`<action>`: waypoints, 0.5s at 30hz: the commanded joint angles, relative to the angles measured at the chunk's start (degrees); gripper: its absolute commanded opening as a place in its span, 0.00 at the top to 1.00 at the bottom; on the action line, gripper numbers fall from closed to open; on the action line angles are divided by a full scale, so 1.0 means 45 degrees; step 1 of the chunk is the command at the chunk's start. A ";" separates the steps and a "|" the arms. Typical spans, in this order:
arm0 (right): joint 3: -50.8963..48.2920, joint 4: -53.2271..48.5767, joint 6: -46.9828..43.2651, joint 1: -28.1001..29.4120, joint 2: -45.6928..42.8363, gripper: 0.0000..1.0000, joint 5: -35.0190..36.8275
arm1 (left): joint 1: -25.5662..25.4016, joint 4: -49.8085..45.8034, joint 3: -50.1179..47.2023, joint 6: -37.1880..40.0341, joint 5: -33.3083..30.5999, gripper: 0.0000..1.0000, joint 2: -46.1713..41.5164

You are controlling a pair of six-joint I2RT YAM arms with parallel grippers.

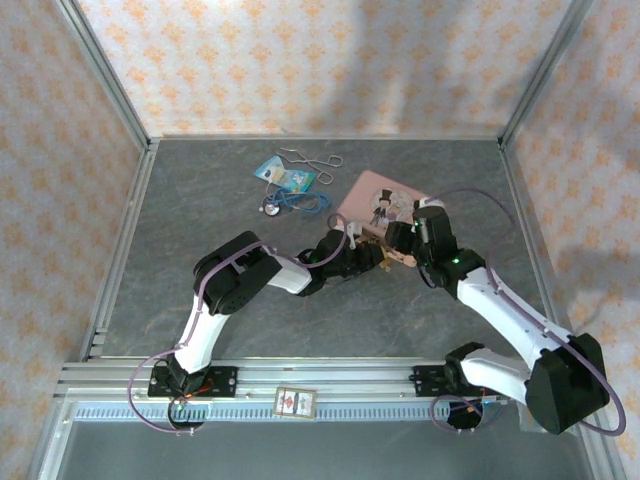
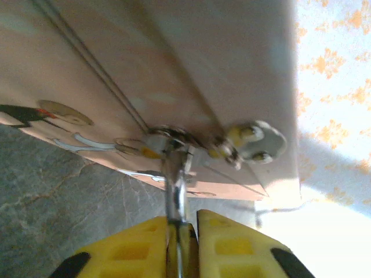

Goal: Unlock the padlock with the key

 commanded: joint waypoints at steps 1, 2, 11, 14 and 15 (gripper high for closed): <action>-0.0169 0.0555 0.0237 0.0013 0.0042 0.48 -0.0490 | 0.0155 0.0370 -0.0506 0.0098 -0.0322 0.63 -0.0516; -0.0171 0.0564 0.0212 0.0014 0.0050 0.47 -0.0516 | 0.0238 0.0408 -0.0821 0.0063 -0.0352 0.55 -0.0749; -0.0141 0.0611 0.0024 0.0569 0.0466 0.47 -0.0980 | 0.1427 0.0967 -0.3231 -0.0103 -0.0932 0.45 -0.3193; 0.0173 0.0181 -0.0118 0.1515 0.1290 0.51 -0.0549 | 0.1789 0.1012 -0.3737 -0.0116 -0.1364 0.45 -0.3806; 0.0318 -0.0046 -0.0133 0.1815 0.1692 0.52 -0.0358 | 0.1873 0.1062 -0.3882 -0.0118 -0.1483 0.45 -0.3945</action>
